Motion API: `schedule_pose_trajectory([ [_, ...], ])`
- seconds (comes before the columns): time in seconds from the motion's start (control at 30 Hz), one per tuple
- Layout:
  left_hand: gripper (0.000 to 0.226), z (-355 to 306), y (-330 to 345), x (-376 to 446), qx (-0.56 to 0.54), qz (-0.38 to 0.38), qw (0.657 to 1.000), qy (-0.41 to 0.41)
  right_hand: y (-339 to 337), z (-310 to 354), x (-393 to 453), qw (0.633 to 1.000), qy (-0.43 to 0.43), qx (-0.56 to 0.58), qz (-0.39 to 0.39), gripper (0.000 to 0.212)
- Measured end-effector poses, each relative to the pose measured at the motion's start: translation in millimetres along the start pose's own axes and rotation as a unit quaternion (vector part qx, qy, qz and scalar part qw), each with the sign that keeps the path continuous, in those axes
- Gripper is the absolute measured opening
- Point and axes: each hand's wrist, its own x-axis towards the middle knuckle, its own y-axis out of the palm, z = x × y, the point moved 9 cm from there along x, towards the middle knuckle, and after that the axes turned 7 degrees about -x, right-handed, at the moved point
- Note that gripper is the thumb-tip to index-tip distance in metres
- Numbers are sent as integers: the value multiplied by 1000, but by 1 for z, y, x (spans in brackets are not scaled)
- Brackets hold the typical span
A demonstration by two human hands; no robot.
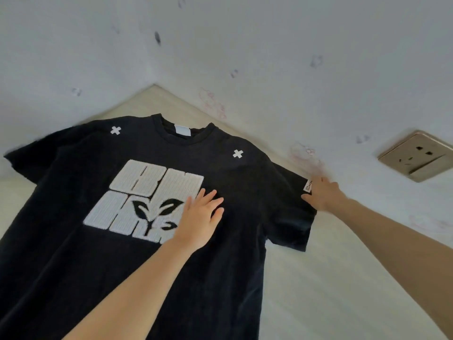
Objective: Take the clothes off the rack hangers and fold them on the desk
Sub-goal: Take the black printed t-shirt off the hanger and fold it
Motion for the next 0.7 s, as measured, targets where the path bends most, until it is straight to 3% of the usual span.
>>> schedule_pose_trajectory([
  [0.17,51,-50,52,-23,6,25,999,-29,-7,-4,0,997,-70,27,-11,43],
  [0.3,83,-63,80,-38,83,51,993,-72,-7,-12,-4,989,-49,138,31,22],
  [0.43,95,-70,90,-42,129,71,984,-102,-12,-16,-21,924,6,371,92,24],
  [0.57,104,-81,93,-43,134,66,981,-124,-51,-5,-39,904,-12,423,67,18],
  [0.7,100,-87,84,-41,92,22,985,-145,-107,42,-66,863,-74,496,60,19],
])
